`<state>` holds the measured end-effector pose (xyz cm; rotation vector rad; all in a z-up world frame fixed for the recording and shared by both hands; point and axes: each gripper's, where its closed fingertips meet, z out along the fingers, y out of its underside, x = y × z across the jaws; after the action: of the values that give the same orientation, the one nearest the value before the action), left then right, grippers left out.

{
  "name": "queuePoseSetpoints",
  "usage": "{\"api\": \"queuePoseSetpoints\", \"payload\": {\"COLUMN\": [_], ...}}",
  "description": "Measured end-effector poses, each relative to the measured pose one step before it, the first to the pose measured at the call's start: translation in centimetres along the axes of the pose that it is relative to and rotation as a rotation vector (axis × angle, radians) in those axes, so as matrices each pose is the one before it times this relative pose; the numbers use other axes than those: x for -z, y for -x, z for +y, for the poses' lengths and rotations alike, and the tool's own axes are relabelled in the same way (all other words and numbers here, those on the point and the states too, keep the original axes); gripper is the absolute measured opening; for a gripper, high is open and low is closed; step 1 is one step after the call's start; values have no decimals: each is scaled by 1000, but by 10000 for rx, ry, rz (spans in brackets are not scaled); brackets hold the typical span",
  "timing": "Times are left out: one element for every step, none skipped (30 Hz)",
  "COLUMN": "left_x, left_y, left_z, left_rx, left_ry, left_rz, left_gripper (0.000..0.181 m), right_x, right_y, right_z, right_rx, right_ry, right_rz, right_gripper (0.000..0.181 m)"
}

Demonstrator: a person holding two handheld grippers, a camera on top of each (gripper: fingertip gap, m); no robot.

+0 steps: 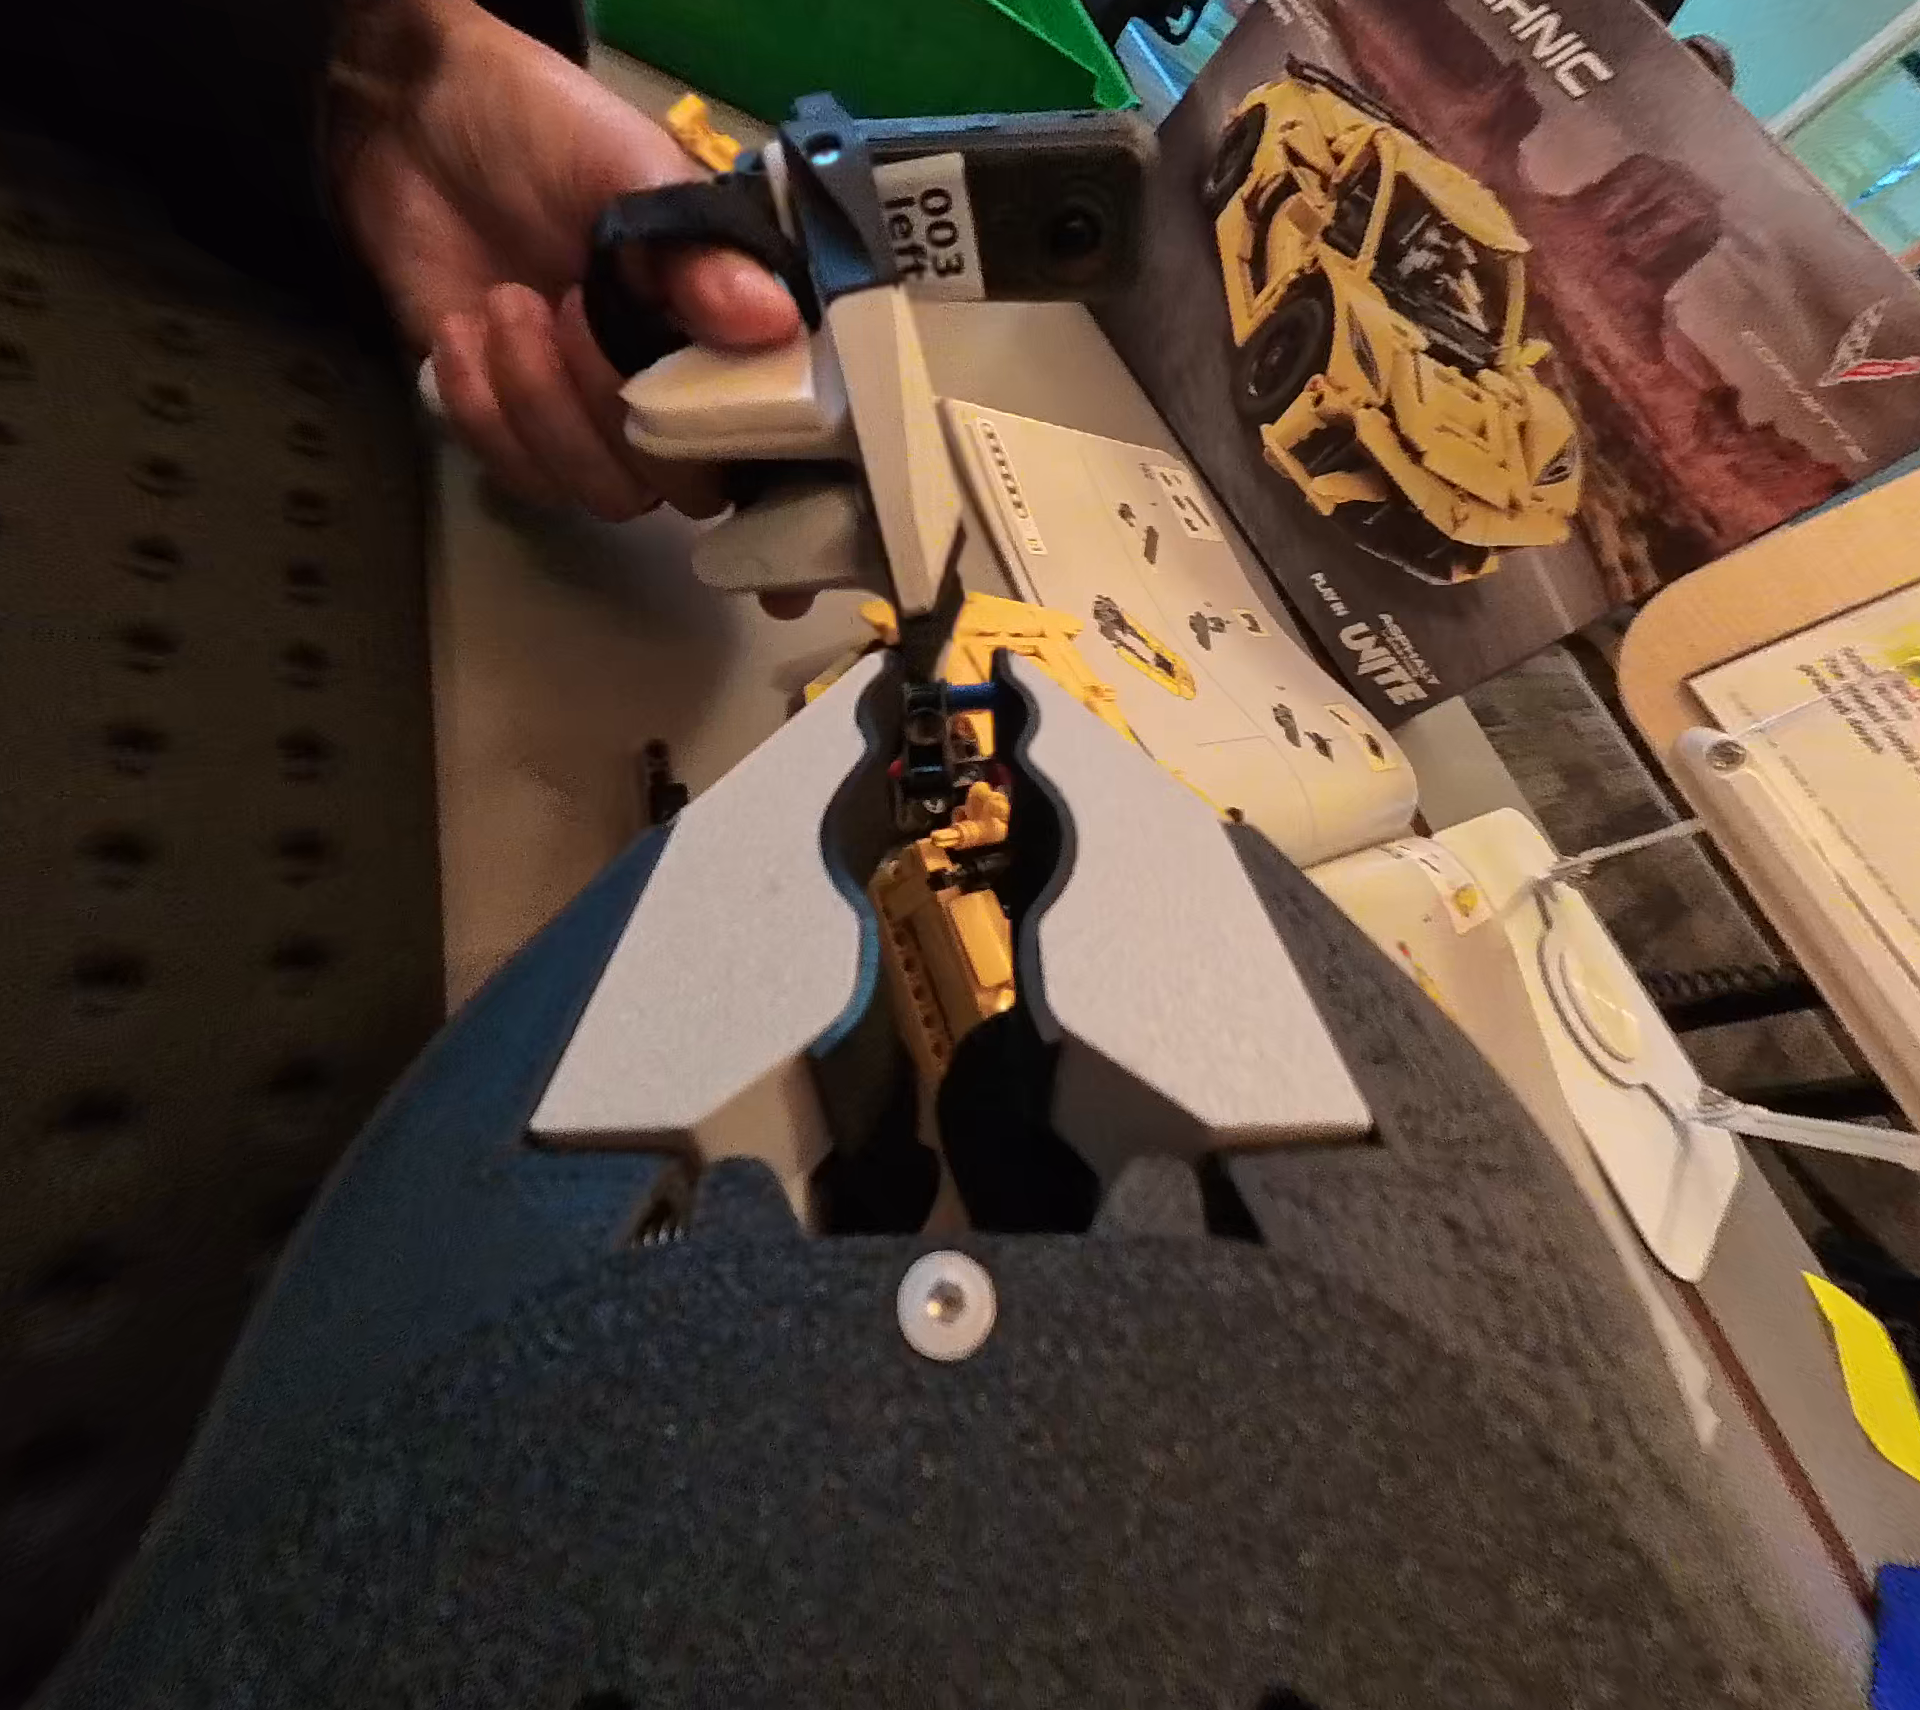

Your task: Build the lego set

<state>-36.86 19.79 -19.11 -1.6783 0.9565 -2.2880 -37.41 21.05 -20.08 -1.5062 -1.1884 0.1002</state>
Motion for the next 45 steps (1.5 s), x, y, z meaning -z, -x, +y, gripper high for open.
{"api": "queuePoseSetpoints", "payload": {"left_x": [-349, -171, 1, 45, -11, -43, 31, 49, 27, 4, -25, -48, -62, -71, -11, 17, 4, 9, 88, 179, 212, 195, 139, 84, 40, -15, -57, -98, -95, -62, -38, 16, 33, 43, -17, -166, -136, 11, 26, -15, -32, -32, 10, 34, 44], "left_y": [-247, -47, 26, 11, 38, 88, 79, 34, 54, 82, 55, 26, 34, 65, 108, 59, -4, 91, 176, 126, -12, -93, -172, -150, -204, -350, -359, -227, -121, -24, 86, 42, -64, -97, -142, -224, -64, 135, 76, -1, 3, -5, 40, 105, 145], "left_z": [226, 97, 7, -14, 35, 54, -19, -22, -3, 52, 87, 83, 129, 120, 63, 72, 73, 43, -1, -88, -173, -155, -117, -77, -49, -80, -67, 37, 39, 45, 56, -30, -194, -209, -82, 203, 108, -41, -75, -40, 58, 144, 82, -6, -85], "left_rx": [-80, -124, -99, 12, 62, 27, -22, -35, -32, -39, -33, -25, -34, -59, -66, -71, -87, -152, -254, -340, -356, -373, -428, -479, -436, -319, -224, -198, -177, -79, -44, -70, -63, -53, -52, -72, -108, -233, -360, -371, -300, -223, -133, -73, -80], "left_ry": [116, 65, 11, -2, 8, 13, -11, 3, 6, 25, 47, 54, 79, 62, 42, 72, 76, 60, 62, 22, -17, -9, 22, 34, 33, 6, -10, 35, 31, 32, 22, -65, -160, -143, -40, 129, 54, 11, 79, 104, 107, 106, 49, -13, -50], "left_rz": [56, -62, -62, 4, 22, -34, -58, -35, -47, -55, -36, -18, -31, -68, -98, -70, -50, -149, -243, -220, -148, -101, -64, -103, -63, 58, 97, 27, -19, -47, -73, -44, 8, 30, 53, 96, -40, -212, -232, -199, -165, -94, -70, -85, -115], "left_gripper": [19, 19, 18, 18, 18, 18, 18, 17, 14, 12, 12, 12, 12, 12, 12, 11, 7, 7, 7, 7, 7, 6, 7, 7, 7, 7, 7, 7, 7, 7, 7, 7, 7, 9, 12, 11, 9, 8, 8, 8, 7, 7, 7, 7, 7], "right_x": [-151, -96, -67, -135, -158, -106, -60, -18, 6, -25, -29, -37, -27, -52, -63, -38, -25, 19, 135, 229, 255, 253, 229, 164, 136, 95, 72, 138, 142, 20, -38, 5, 34, 18, -99, -232, -204, -51, 2, 44, 88, 116, 176, 184, 123], "right_y": [154, 27, 37, 178, -111, -20, -56, -23, 6, 60, 77, 91, 119, 76, 39, 94, 63, -99, -114, -146, -118, -60, 47, 313, 386, 515, 475, 46, 219, 8, -80, -3, 82, 169, 240, 139, 40, -300, -74, 14, 7, -277, -308, -39, 164], "right_z": [71, 45, -53, 23, 95, 47, 4, -97, -109, -66, -71, -109, -86, 27, 98, 95, 98, 96, -2, -29, -3, -49, 14, 134, 146, 152, 125, -129, -82, 147, 158, -91, -339, -447, -249, -32, 219, -55, -72, -52, 48, 111, -5, -115, -151], "right_rx": [-93, 67, 145, 123, 69, 126, 112, 129, 137, 140, 135, 112, 115, 83, 10, -46, -147, -289, -393, -576, -820, -991, -1010, -928, -807, -662, -423, -266, -72, -60, -77, -179, -207, -206, -193, -93, 109, 89, -9, -87, -75, -54, -26, -66, -136], "right_ry": [20, 14, -26, 55, 98, 11, 4, -44, -31, -1, -12, -48, -41, 32, 58, 18, 6, -28, -164, -208, -169, -180, -145, -41, -18, 5, 30, -103, -79, 109, 121, -57, -235, -290, -153, -6, 137, -55, -54, -43, 1, 32, -50, -101, -96], "right_rz": [-92, 76, 138, 0, 153, 87, 119, 110, 101, 61, 64, 80, 47, 37, 30, -48, -60, 21, -54, -174, -338, -475, -596, -746, -727, -723, -627, -229, -230, -70, -19, -60, -100, -138, -173, -78, 46, 280, 69, -60, -106, 81, 121, -40, -179], "right_gripper": [16, 16, 16, 16, 16, 16, 16, 16, 16, 16, 16, 16, 16, 16, 16, 16, 16, 18, 22, 24, 24, 24, 24, 24, 23, 22, 19, 11, 6, 6, 6, 6, 5, 5, 5, 5, 5, 6, 6, 6, 7, 14, 18, 17, 15]}}
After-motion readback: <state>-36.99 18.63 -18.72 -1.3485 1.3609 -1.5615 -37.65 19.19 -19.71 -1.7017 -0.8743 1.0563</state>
